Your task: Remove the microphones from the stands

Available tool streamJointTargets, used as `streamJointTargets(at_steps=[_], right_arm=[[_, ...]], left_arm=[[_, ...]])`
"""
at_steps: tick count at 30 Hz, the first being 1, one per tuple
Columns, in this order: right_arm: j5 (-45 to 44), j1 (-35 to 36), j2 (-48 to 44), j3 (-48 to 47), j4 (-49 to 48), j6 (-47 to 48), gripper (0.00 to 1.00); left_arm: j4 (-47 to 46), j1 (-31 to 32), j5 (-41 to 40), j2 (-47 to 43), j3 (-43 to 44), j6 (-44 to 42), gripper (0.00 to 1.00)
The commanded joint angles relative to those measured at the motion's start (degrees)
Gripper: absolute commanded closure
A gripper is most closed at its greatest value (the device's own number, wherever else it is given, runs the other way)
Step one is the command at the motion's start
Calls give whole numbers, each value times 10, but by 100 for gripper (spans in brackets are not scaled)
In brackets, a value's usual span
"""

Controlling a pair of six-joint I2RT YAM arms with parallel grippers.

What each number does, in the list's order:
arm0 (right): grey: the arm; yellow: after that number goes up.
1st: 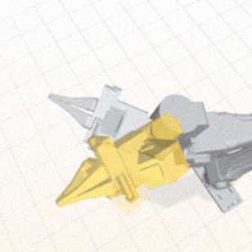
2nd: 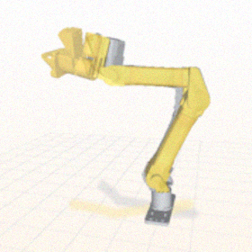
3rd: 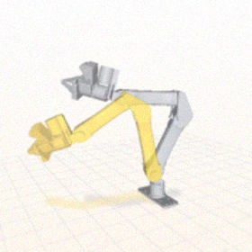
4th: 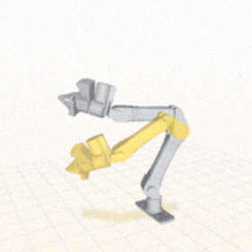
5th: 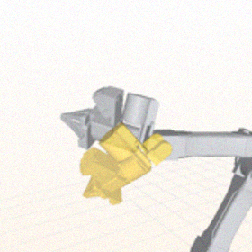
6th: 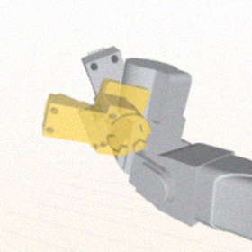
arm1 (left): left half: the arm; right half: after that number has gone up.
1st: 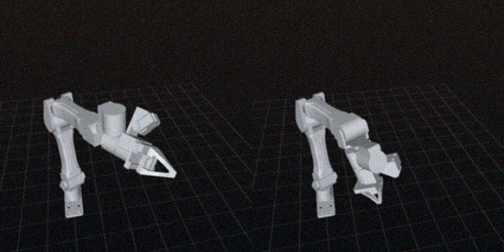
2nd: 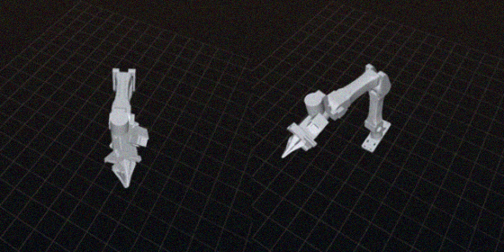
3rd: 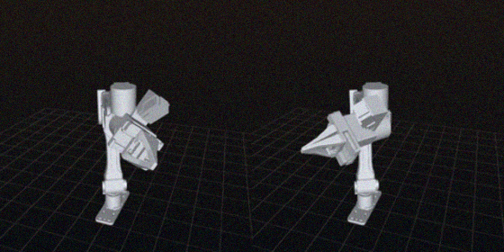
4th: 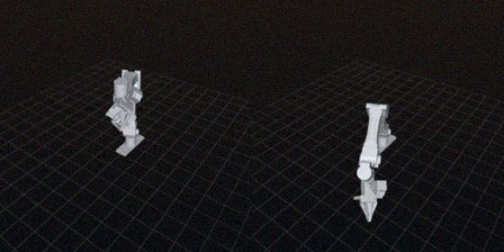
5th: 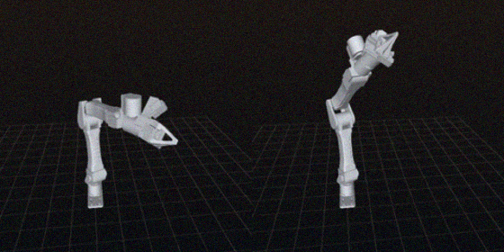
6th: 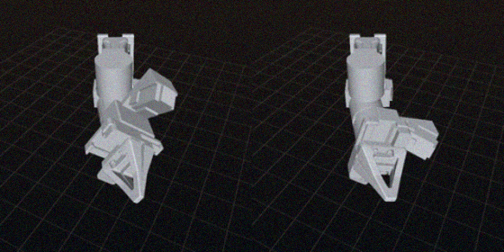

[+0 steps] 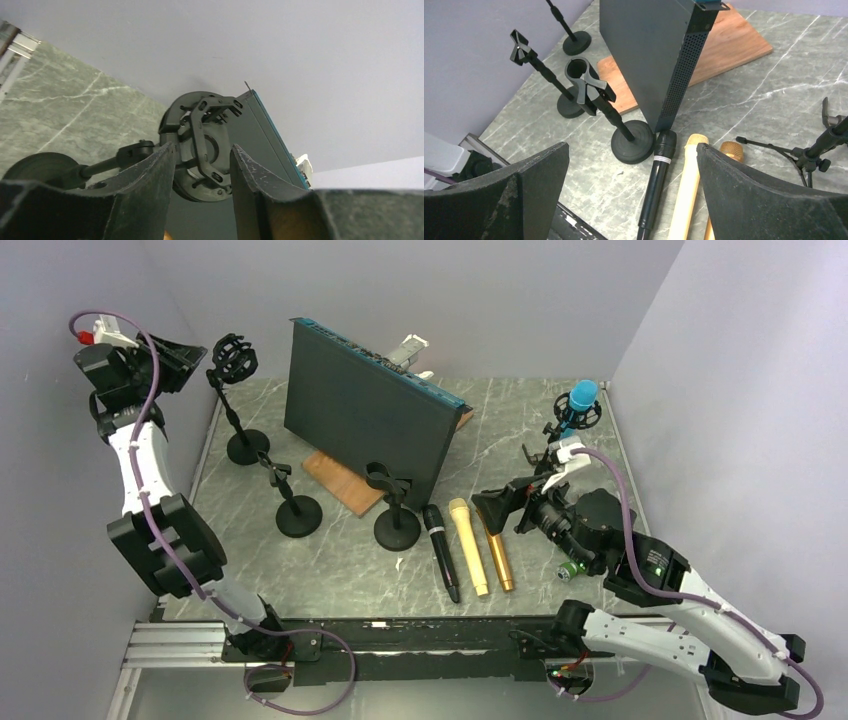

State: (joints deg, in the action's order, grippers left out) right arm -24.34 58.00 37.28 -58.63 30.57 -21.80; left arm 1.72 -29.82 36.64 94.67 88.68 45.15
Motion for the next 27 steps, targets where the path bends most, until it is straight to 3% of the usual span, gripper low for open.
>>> streamJointTargets(at_steps=[1,5,15,27], right_arm=[[-1,0,-20,4,-31,17,0],[-20,0,-32,5,-30,26,0],[-13,0,-37,10,-41,19,0],[2,0,-11,4,-57,18,0]], left_arm=[[14,-12,7,7,27,-45,50],[39,-12,-1,15,34,-63,41],[76,-15,-7,58,54,-65,44],[48,-16,-4,76,17,-58,49]])
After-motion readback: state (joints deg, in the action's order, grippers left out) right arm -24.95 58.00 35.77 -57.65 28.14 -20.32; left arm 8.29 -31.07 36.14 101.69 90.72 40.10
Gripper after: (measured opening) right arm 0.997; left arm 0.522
